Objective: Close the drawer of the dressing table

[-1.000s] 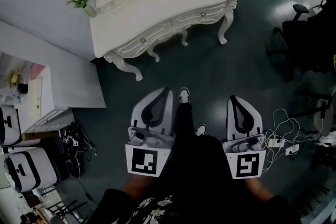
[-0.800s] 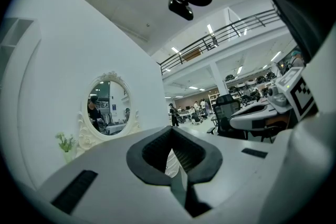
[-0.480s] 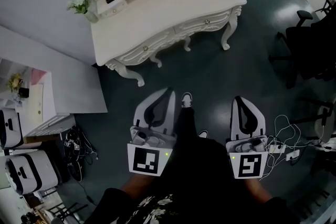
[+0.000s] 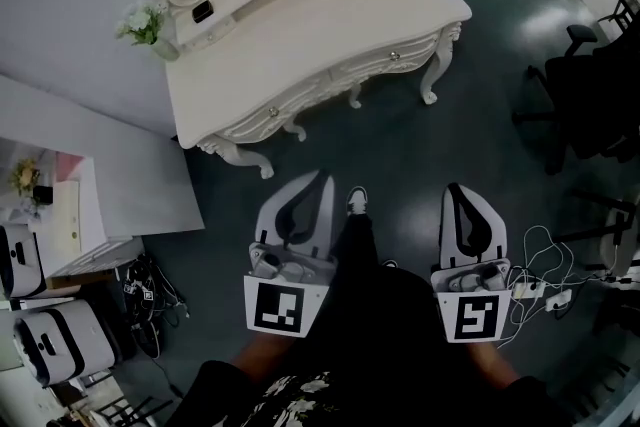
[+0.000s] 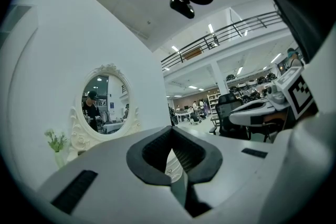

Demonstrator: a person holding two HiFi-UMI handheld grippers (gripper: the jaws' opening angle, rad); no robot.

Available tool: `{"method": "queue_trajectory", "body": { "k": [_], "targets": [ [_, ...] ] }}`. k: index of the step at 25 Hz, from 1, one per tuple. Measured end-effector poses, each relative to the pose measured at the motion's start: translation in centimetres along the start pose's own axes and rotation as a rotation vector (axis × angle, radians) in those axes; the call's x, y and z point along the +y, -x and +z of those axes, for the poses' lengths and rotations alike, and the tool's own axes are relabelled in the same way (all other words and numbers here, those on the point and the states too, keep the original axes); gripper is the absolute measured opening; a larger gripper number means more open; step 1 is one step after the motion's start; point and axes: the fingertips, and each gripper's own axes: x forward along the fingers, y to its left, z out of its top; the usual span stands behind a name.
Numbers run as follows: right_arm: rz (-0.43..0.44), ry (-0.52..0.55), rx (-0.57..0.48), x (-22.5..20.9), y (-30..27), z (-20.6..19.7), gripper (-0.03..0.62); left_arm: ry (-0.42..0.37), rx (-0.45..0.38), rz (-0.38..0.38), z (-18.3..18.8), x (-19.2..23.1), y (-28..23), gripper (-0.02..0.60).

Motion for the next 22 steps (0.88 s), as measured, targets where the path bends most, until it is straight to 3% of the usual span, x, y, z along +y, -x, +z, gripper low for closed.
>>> {"method": "queue_trajectory", "body": {
  "k": [13,22],
  "targets": [
    [-0.017,0.018,0.001,-2.1,-5.6,-0.1,-0.002,-0.004,-0.008,-0.015,-0.3,3.1,-5.6,0.002],
    [-0.065,0.005,0.011,-3.7,-9.8,1.0,-0.002,-0.054,-0.026,-0.057,1.2,5.6,-9.5,0.002]
  ]
}}
